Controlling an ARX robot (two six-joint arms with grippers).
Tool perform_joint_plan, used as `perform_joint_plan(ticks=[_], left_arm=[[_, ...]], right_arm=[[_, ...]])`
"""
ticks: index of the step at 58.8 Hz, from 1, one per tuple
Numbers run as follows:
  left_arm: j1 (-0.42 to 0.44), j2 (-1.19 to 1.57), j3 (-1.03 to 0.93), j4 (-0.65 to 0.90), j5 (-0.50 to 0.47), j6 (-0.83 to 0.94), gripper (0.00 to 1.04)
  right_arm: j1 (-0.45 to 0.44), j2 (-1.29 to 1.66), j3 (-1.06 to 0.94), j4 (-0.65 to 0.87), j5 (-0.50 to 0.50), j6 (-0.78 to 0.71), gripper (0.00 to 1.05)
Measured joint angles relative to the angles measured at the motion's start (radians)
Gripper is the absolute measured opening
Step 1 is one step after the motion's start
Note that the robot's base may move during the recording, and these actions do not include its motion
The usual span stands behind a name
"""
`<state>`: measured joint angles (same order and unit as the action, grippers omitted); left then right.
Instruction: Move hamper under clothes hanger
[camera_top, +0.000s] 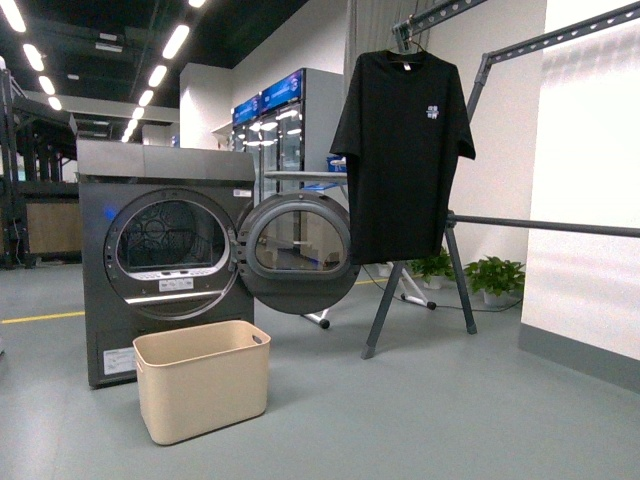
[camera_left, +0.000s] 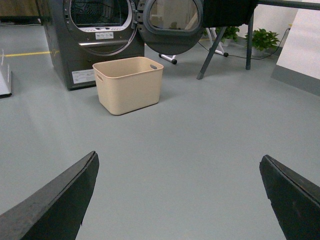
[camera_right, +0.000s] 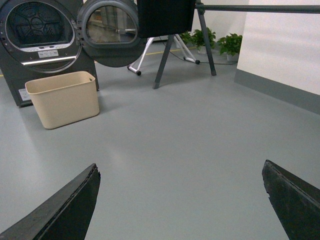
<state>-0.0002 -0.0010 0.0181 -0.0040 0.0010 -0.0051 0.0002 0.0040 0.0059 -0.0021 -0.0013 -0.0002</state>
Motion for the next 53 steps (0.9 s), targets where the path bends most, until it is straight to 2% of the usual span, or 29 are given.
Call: perform_joint_plan(ticks=[53], left_arm=[[0.000,0.000,0.000,0.000,0.000,0.000,0.98]], right_arm=[[0.000,0.000,0.000,0.000,0.000,0.000,0.97]])
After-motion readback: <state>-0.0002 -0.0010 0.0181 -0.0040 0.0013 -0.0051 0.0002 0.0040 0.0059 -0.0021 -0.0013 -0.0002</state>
